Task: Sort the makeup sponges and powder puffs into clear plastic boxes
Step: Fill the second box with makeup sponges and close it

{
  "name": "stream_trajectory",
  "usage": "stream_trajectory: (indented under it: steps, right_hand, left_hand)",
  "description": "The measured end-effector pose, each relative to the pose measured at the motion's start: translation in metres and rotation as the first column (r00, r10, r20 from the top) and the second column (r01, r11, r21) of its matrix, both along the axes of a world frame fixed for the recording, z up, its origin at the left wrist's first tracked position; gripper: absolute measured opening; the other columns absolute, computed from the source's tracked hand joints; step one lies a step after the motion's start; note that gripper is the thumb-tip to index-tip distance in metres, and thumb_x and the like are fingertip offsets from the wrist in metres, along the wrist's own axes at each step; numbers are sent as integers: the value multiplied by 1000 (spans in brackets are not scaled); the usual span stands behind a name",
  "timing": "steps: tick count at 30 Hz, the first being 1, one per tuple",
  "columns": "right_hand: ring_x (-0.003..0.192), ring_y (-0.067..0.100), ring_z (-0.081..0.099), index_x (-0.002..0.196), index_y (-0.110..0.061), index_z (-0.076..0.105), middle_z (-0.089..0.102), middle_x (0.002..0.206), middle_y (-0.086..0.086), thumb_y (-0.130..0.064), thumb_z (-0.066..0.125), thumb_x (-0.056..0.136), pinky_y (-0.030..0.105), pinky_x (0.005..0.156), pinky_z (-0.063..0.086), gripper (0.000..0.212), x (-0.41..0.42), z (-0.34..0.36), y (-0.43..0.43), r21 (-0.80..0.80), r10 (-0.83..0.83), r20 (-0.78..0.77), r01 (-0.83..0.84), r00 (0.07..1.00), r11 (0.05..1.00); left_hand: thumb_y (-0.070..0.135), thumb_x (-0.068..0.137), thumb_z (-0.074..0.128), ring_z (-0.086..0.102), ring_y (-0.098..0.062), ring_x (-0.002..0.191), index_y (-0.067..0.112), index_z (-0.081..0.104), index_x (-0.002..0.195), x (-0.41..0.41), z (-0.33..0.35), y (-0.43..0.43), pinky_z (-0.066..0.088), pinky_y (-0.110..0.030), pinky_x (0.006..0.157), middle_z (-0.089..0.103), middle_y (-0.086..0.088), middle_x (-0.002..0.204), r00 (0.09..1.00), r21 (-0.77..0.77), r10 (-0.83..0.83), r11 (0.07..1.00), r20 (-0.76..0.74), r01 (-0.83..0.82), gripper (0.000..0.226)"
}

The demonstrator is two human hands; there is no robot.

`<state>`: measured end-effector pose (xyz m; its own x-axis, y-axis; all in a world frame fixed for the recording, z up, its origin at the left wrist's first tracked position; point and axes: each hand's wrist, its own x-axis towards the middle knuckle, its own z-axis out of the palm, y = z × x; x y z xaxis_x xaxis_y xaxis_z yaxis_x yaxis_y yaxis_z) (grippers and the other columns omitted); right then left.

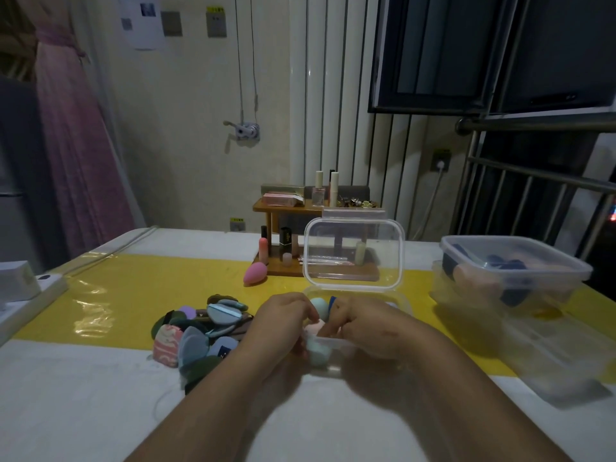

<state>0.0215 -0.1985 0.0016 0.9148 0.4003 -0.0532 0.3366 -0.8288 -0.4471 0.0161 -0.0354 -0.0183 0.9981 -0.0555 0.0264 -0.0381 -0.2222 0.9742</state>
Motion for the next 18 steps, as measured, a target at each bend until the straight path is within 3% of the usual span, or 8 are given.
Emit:
stream_trajectory:
  steps: [3, 6, 9, 11, 14, 18]
  right_hand:
    - [92, 4, 62, 66, -51, 72, 66, 85, -23, -13, 65, 84, 23, 87, 50, 43, -3, -2, -4, 167, -78, 75, 64, 994, 984]
    - [81, 1, 66, 63, -45, 75, 71, 74, -22, -10, 75, 78, 24, 80, 54, 38, -3, -6, -5, 327, -125, 100, 87, 987, 941]
    - [85, 2, 65, 57, -43, 70, 71, 80, -20, 1, 57, 70, 22, 78, 51, 48, -7, -2, -9, 530, -206, 247, 46, 947, 846]
    - [88, 2, 63, 65, -39, 69, 70, 83, -17, 5, 51, 73, 22, 79, 48, 48, -10, 2, -15, 579, -330, 330, 87, 884, 811]
    - [101, 13, 59, 93, -27, 76, 69, 107, -9, 1, 52, 83, 30, 87, 48, 38, -11, 6, -19, 365, -395, 392, 254, 831, 896]
    - [128, 15, 47, 129, -36, 62, 57, 139, -12, -17, 44, 94, 33, 105, 38, 43, -9, 2, -15, -12, -232, 386, 256, 893, 967]
  left_hand:
    - [4, 81, 46, 51, -27, 50, 10, 70, 67, 0, 2, 0, 45, -35, 51, 55, -12, 63, 1000, 6, -4, 1000, -1, 4, 29]
    - [3, 82, 45, 50, -26, 47, 9, 71, 68, -2, 3, 0, 45, -34, 50, 54, -8, 58, 1000, 5, -5, 1000, -10, 5, 30]
    - [3, 82, 45, 50, -25, 48, 8, 71, 70, -2, 3, 1, 45, -37, 54, 54, -6, 57, 1000, 37, -3, 999, 13, 2, 29]
    - [4, 83, 45, 51, -24, 49, 8, 71, 71, -2, 3, 1, 45, -35, 53, 54, -6, 59, 1000, 60, -8, 998, 18, 7, 29]
    - [6, 86, 44, 53, -24, 52, 9, 71, 76, -3, 4, 3, 45, -32, 53, 56, -7, 62, 999, 125, -30, 992, 22, 27, 29]
    - [11, 89, 46, 53, -15, 67, 22, 74, 83, 2, 8, 7, 38, -27, 55, 56, 7, 66, 994, 317, -88, 946, 59, 65, 31]
